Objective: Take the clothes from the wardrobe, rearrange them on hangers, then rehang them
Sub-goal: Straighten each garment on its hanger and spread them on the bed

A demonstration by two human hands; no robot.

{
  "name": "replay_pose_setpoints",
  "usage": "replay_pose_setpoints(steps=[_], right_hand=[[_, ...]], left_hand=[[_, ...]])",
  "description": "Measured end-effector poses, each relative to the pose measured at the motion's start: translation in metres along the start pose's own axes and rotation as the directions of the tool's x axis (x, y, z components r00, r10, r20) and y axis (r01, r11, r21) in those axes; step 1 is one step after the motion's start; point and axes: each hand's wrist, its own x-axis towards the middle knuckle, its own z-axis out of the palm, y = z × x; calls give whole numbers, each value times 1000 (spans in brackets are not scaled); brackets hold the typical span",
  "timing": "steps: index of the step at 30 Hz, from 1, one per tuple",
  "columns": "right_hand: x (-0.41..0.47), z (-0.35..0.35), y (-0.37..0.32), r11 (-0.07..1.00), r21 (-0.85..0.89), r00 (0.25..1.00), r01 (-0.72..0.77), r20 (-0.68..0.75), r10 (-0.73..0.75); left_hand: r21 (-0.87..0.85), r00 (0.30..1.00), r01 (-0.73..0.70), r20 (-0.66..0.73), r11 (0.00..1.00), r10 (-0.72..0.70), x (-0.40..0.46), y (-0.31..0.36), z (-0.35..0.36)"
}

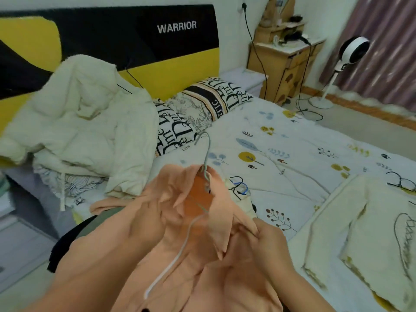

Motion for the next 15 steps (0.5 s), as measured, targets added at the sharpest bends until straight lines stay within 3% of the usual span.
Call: replay_pose_setpoints(steps=[2,7,11,15], right_hand=[[-15,-24,-18,997,60,999,50,11,-50],[-56,-74,-75,954,230,982,191,-53,-184],[-90,-104,-118,908,288,952,305,-87,-292],[-117,-127,-157,862,341,927,374,-99,-363]], left_hand=[[-94,993,-27,-115,995,16,-9,12,-44],[14,929,-115,-351,993,112,-38,34,-142],[167,920,-194,-312,967,238,-61,33,-202],[176,879,-283,-345,943,328,-81,20,-260]])
